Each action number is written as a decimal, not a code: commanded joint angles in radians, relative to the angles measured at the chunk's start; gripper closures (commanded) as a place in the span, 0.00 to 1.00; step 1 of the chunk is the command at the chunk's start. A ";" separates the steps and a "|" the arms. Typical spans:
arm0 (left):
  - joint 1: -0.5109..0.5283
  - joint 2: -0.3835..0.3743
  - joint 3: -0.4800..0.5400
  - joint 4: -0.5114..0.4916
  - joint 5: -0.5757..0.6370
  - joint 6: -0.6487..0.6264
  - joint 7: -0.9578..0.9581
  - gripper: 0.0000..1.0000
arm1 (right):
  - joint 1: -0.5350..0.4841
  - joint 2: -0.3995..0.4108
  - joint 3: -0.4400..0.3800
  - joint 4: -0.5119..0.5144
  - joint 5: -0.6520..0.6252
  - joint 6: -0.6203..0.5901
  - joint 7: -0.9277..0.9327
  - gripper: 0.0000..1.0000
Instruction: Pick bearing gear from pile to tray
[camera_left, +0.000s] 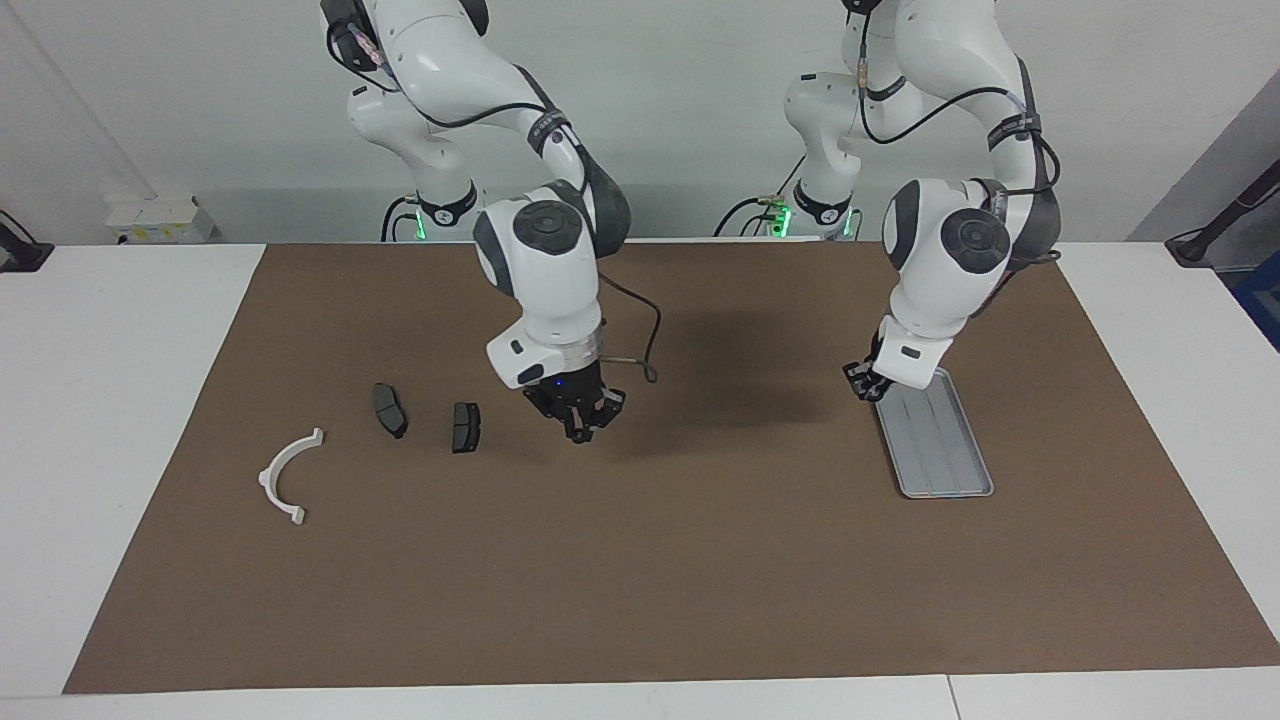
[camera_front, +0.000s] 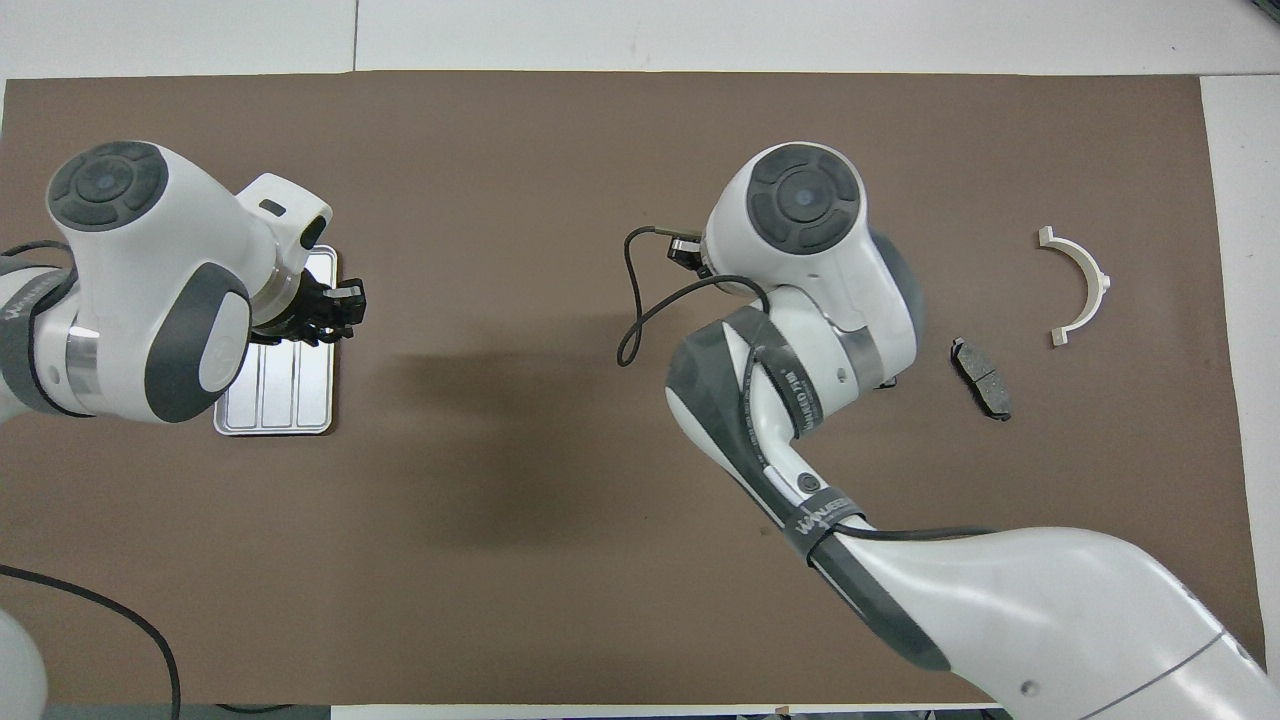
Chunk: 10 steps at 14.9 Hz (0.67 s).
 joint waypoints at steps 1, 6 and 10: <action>0.068 -0.078 -0.010 -0.156 0.003 0.157 0.093 1.00 | 0.047 0.101 -0.001 0.068 -0.071 0.023 0.119 1.00; 0.161 -0.098 -0.010 -0.246 0.003 0.281 0.220 1.00 | 0.107 0.166 -0.003 0.102 -0.102 0.060 0.231 1.00; 0.162 -0.115 -0.010 -0.350 0.003 0.394 0.236 1.00 | 0.121 0.181 -0.001 0.102 -0.125 0.088 0.279 1.00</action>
